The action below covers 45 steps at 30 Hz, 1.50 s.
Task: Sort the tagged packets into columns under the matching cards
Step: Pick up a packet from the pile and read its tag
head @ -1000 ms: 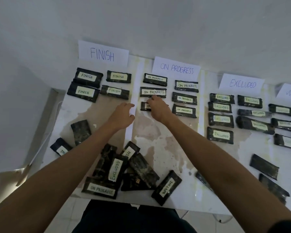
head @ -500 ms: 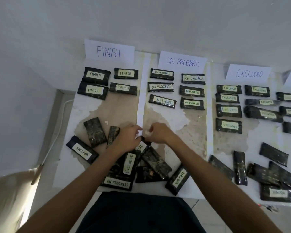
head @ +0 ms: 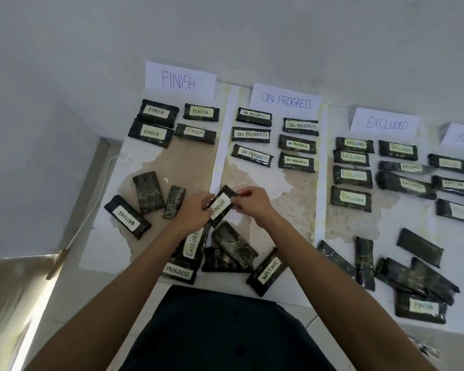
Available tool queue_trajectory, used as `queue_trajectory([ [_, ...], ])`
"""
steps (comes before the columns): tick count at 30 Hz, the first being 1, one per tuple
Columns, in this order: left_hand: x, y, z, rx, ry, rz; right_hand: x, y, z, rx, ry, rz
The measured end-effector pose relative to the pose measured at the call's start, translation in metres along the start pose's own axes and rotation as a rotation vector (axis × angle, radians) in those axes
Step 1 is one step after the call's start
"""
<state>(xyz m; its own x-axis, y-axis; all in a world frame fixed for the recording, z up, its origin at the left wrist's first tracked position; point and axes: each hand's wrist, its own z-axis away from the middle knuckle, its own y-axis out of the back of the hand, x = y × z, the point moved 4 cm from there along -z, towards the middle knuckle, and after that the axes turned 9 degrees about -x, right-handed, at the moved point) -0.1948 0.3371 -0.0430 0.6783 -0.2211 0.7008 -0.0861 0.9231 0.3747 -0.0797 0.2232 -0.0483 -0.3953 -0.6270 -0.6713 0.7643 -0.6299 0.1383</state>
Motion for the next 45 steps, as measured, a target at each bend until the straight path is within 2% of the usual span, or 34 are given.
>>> queue_trajectory([
  [6, 0.003, 0.004, 0.006, 0.065, 0.001, 0.039, -0.012, 0.015, 0.006, -0.010, 0.047, -0.222],
  [8, 0.003, 0.007, 0.007, 0.107, 0.010, 0.056, -0.013, 0.016, 0.007, -0.021, 0.074, -0.181],
  [10, 0.003, 0.010, 0.005, 0.139, 0.002, 0.076, -0.018, 0.017, 0.007, 0.002, 0.222, 0.149],
  [14, 0.007, 0.020, -0.004, 0.145, -0.019, 0.089, -0.038, -0.001, 0.013, -0.007, 0.678, 1.045],
  [15, 0.006, 0.024, -0.007, 0.142, -0.020, 0.091, -0.042, -0.006, 0.012, -0.002, 0.728, 1.180],
  [17, 0.005, 0.033, -0.012, 0.149, -0.024, 0.081, -0.049, -0.013, 0.006, -0.018, 0.772, 1.284],
  [23, -0.004, 0.069, -0.034, 0.154, -0.016, 0.053, -0.071, -0.036, -0.024, -0.046, 0.783, 1.348],
  [28, -0.016, 0.111, -0.055, 0.235, 0.032, 0.085, -0.086, -0.054, -0.058, 0.016, 0.621, 1.225],
  [32, -0.020, 0.132, -0.073, 0.145, 0.021, -0.033, -0.100, -0.067, -0.084, 0.045, 0.500, 1.095],
  [37, -0.020, 0.147, -0.091, 0.070, -0.021, -0.047, -0.110, -0.076, -0.106, 0.064, 0.440, 1.044],
  [42, -0.030, 0.156, -0.077, 0.110, -0.081, -0.176, -0.111, -0.077, -0.104, 0.126, 0.414, 1.099],
  [45, -0.047, 0.151, -0.050, 0.252, 0.010, -0.517, -0.107, -0.080, -0.094, 0.178, 0.430, 1.060],
])
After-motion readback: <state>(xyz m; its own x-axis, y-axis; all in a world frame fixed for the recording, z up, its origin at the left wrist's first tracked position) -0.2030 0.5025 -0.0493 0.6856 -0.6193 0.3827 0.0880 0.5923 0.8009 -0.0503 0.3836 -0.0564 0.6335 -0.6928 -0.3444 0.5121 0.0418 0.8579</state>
